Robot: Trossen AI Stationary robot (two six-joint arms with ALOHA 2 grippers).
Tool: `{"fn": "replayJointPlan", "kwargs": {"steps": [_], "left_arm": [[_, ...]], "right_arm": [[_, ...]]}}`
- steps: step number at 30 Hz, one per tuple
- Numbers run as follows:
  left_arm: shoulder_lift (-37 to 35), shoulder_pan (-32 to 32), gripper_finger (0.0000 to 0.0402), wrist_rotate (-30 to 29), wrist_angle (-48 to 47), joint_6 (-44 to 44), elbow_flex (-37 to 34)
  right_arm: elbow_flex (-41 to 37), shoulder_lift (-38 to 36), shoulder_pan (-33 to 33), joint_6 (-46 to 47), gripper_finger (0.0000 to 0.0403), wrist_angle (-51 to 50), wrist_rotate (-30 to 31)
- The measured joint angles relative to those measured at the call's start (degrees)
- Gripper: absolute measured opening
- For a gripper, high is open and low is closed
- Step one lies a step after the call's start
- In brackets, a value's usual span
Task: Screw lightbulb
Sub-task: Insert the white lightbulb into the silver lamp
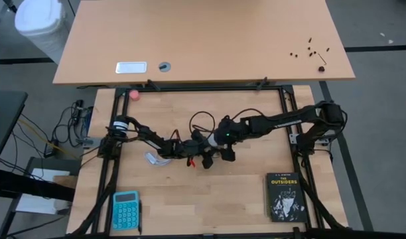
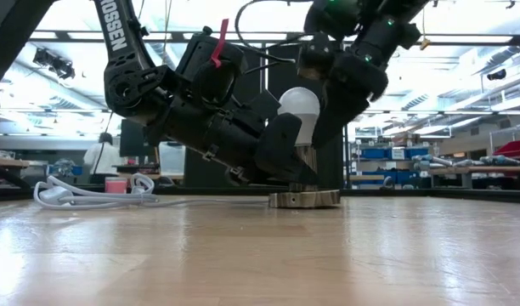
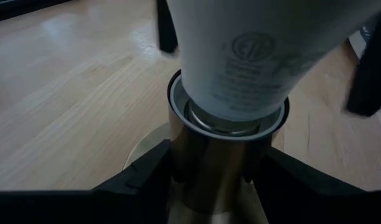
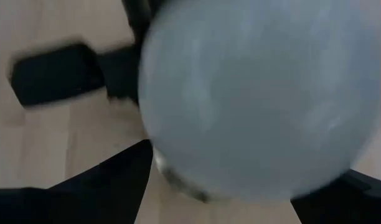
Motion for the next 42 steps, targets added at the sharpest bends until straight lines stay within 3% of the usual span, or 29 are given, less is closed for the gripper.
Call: {"fn": "replayJointPlan", "kwargs": {"steps": [6, 11, 20, 42], "left_arm": [[0.0, -0.02, 0.0207, 0.0, 0.01, 1.35, 0.0], [0.0, -0.07, 0.0207, 0.02, -0.04, 1.46, 0.0], [0.0, -0.28, 0.0207, -0.01, 0.08, 1.48, 0.0], [0.0, -0.28, 0.0207, -0.03, -0.04, 1.46, 0.0]], "right_arm": [[-0.17, -0.59, 0.51, -0.86, 0.0333, 4.4, 0.71], [-6.36, -0.91, -0.3, -0.83, 0.0317, 17.36, -2.99], [-15.17, -2.26, 0.49, -0.83, 0.0294, 35.11, -1.86], [-16.13, -2.26, 0.47, -0.88, 0.0292, 31.41, 0.51]]}}
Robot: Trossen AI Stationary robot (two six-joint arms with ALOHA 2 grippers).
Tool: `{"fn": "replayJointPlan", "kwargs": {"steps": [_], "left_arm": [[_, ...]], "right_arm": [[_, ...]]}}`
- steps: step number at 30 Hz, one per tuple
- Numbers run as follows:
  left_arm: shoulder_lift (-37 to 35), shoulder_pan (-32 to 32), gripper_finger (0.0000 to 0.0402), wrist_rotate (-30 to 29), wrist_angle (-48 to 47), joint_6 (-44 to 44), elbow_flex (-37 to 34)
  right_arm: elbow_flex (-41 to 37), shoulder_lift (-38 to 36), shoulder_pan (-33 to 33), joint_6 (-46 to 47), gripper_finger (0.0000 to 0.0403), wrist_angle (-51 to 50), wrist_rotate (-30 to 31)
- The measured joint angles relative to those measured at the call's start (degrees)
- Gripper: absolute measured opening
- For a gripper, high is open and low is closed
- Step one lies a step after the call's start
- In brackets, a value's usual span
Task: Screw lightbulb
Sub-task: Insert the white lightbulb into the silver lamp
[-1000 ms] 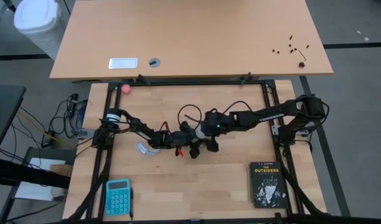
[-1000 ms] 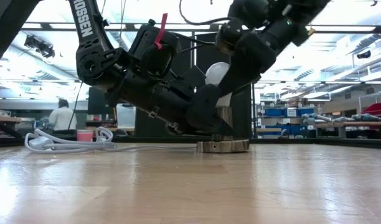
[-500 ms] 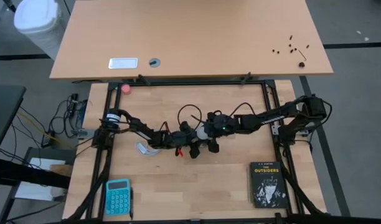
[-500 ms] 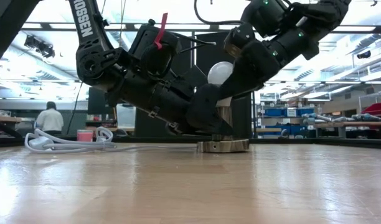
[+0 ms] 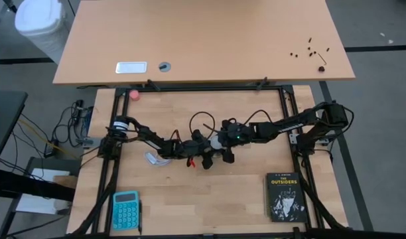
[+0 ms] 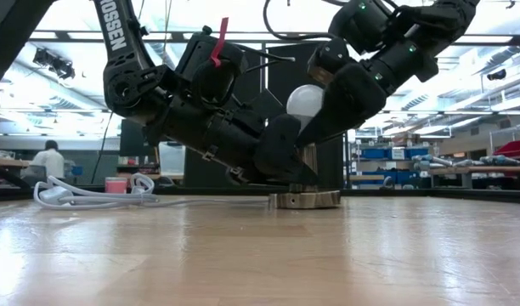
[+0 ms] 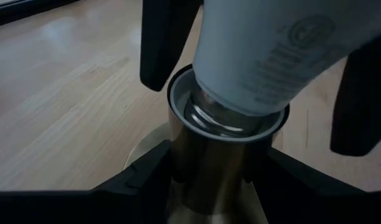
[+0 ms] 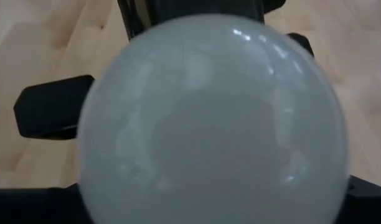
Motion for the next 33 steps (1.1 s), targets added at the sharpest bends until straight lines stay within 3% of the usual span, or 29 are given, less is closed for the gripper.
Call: {"fn": "replayJointPlan", "kwargs": {"steps": [16, 28, 33], "left_arm": [[0.0, 0.0, 0.0207, -0.01, 0.0, -0.02, 0.0], [0.0, -0.04, 0.0207, -0.01, 0.0, -0.04, 0.0], [0.0, -0.04, 0.0207, -0.01, 0.0, -0.02, 0.0]], "right_arm": [[-0.15, 0.0, 0.0, -4.0, 0.0292, 0.03, 0.91], [-8.13, 0.04, 0.59, -2.73, 0.0292, 19.06, 1.56], [-9.46, 0.07, 1.28, -2.7, 0.029, 22.0, 2.51]]}}
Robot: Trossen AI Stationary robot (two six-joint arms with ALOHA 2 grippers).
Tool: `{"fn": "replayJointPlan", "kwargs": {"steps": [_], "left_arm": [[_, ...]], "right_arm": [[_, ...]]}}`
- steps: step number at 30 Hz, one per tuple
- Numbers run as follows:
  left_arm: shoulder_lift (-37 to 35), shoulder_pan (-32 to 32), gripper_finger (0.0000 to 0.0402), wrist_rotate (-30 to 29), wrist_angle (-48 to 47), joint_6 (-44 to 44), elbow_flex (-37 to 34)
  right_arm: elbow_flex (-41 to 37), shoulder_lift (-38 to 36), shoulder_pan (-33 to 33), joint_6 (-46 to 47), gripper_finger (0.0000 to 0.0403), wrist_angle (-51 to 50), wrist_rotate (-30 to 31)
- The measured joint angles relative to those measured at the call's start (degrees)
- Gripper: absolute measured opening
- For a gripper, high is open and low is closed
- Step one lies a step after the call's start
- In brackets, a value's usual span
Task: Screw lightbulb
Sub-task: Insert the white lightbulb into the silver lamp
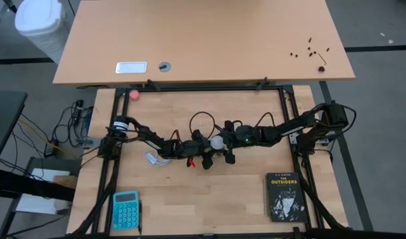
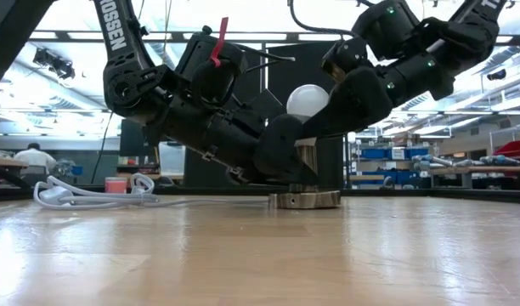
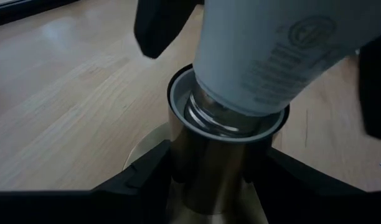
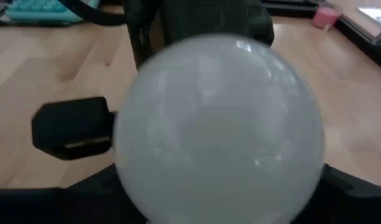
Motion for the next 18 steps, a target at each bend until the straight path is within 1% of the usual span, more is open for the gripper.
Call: {"fn": "replayJointPlan", "kwargs": {"steps": [2, 7, 10, 13, 18], "left_arm": [[0.0, 0.0, 0.0207, 0.0, 0.0, -0.02, 0.0], [0.0, -0.07, 0.0207, 0.07, 0.09, -0.02, 0.0], [0.0, -0.07, 0.0207, 0.24, 0.13, -0.02, 0.0], [0.0, -0.07, 0.0207, 0.24, 0.17, 0.0, 0.02], [0.0, -0.07, 0.0207, 0.24, -0.02, 0.0, 0.02]], "right_arm": [[-0.04, 0.0, 0.28, 0.0, 0.0279, -0.04, 0.02], [-0.09, 0.0, 0.53, -0.25, 0.0223, 0.53, 0.15], [-0.09, 0.0, 0.52, -0.25, 0.0197, 0.47, 0.24], [-0.09, 0.0, 0.51, 0.03, 0.0186, 0.3, 0.25], [-0.07, 0.0, -0.07, 3.7, 0.0184, -0.6, -0.82]]}}
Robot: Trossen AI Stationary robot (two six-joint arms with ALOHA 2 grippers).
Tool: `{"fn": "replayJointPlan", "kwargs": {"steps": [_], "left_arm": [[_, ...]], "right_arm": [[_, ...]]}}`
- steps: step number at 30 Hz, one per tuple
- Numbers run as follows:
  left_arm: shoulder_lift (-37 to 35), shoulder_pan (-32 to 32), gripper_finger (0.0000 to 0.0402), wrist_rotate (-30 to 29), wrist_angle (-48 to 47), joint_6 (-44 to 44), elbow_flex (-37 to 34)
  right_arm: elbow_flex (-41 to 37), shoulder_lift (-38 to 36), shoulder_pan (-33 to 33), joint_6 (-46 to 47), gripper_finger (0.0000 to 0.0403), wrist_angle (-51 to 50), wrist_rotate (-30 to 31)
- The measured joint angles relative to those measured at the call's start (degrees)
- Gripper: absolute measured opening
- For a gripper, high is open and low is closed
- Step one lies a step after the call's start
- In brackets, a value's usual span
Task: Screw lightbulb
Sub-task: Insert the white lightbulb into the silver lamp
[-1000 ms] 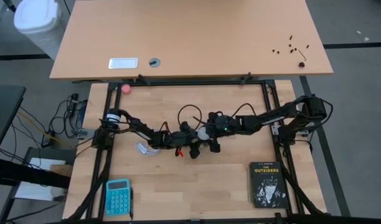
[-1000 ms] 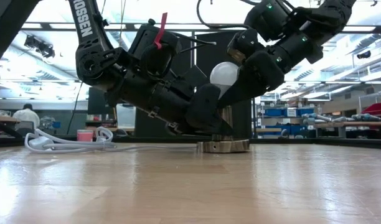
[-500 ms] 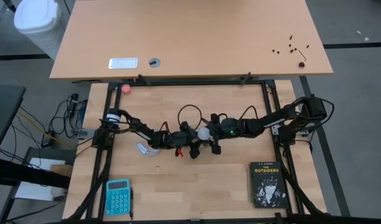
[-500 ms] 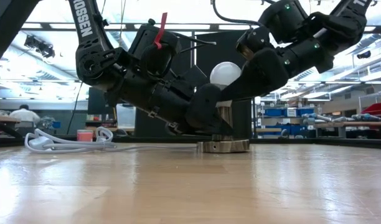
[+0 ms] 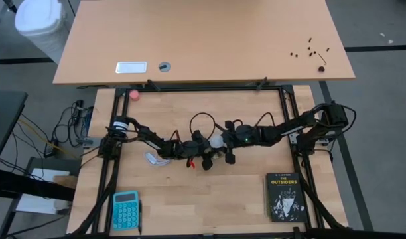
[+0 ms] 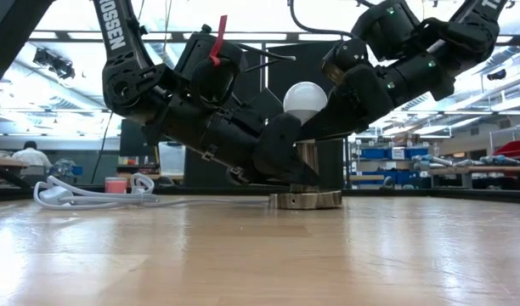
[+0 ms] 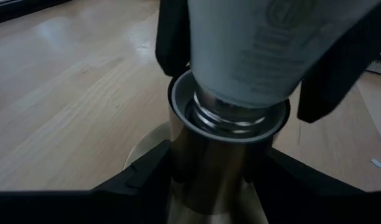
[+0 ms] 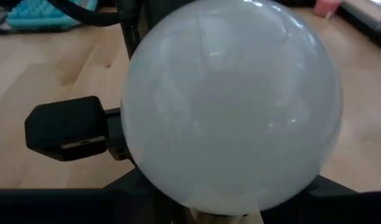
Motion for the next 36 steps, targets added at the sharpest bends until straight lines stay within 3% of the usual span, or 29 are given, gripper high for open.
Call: {"fn": "replayJointPlan", "kwargs": {"steps": [7, 15, 18, 26, 36], "left_arm": [[0.04, 0.0, 0.0207, -0.01, -0.22, 0.03, -0.01], [0.04, -0.04, 0.0207, 0.17, -0.28, 0.02, 0.0], [0.04, -0.02, 0.0207, 0.13, -0.28, 0.02, 0.0], [0.04, -0.02, 0.0207, -0.21, -0.31, 0.01, -0.01], [0.04, -0.04, 0.0207, -1.19, -0.28, -1.31, 0.0]], "right_arm": [[2.65, 0.0, -1.39, 0.58, 0.0178, -6.41, -3.15], [2.65, 0.0, -5.71, -0.26, 0.0172, -7.46, -13.74], [2.67, -0.02, -6.35, -1.04, 0.0172, -7.74, -14.98], [2.67, -0.02, -6.02, 0.64, 0.0171, -7.87, -13.72], [2.69, -0.11, -1.34, 8.42, 0.0171, -8.27, -2.57]]}}
